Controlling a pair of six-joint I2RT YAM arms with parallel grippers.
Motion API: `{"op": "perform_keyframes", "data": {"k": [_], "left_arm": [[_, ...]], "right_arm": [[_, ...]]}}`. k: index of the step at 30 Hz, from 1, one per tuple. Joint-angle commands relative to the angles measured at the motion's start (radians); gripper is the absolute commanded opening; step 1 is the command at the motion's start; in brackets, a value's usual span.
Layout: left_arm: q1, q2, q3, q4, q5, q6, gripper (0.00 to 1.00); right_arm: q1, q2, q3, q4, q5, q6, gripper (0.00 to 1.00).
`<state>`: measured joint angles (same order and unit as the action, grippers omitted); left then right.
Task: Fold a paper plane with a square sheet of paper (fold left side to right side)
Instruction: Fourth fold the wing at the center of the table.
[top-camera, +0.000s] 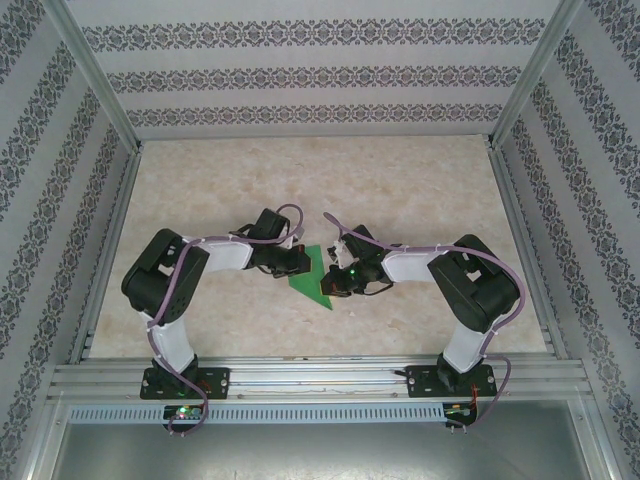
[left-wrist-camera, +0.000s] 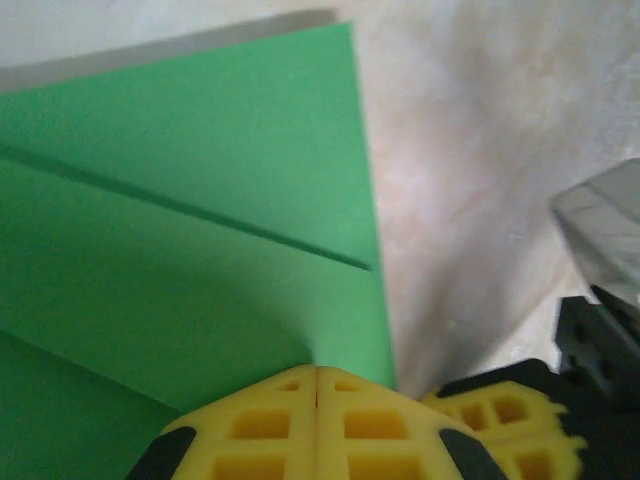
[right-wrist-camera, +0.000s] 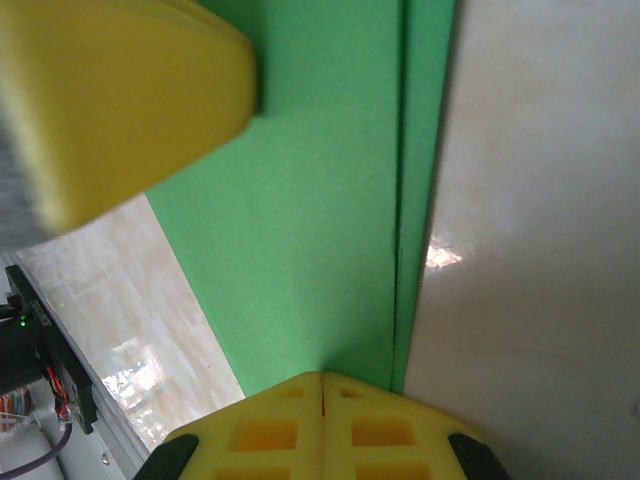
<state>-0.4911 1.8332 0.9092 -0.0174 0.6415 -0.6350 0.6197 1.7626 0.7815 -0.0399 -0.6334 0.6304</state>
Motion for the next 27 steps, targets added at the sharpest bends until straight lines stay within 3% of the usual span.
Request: {"op": "perform_keyframes", "data": {"k": [1,16,27], "left_arm": [[-0.007,0.019,0.023,0.0,-0.019,-0.011,0.01],[-0.006,0.061,0.002,-0.091,-0.075,0.001,0.0],[-0.006,0.074,0.008,-0.1,-0.08,0.003,0.0]], "right_arm": [[0.009,0.046,-0.045,-0.114,0.111,0.01,0.0],[0.013,-0.097,0.063,-0.082,-0.007,0.032,0.0],[0.032,-0.011,0.096,-0.055,0.015,0.046,0.0]]}}
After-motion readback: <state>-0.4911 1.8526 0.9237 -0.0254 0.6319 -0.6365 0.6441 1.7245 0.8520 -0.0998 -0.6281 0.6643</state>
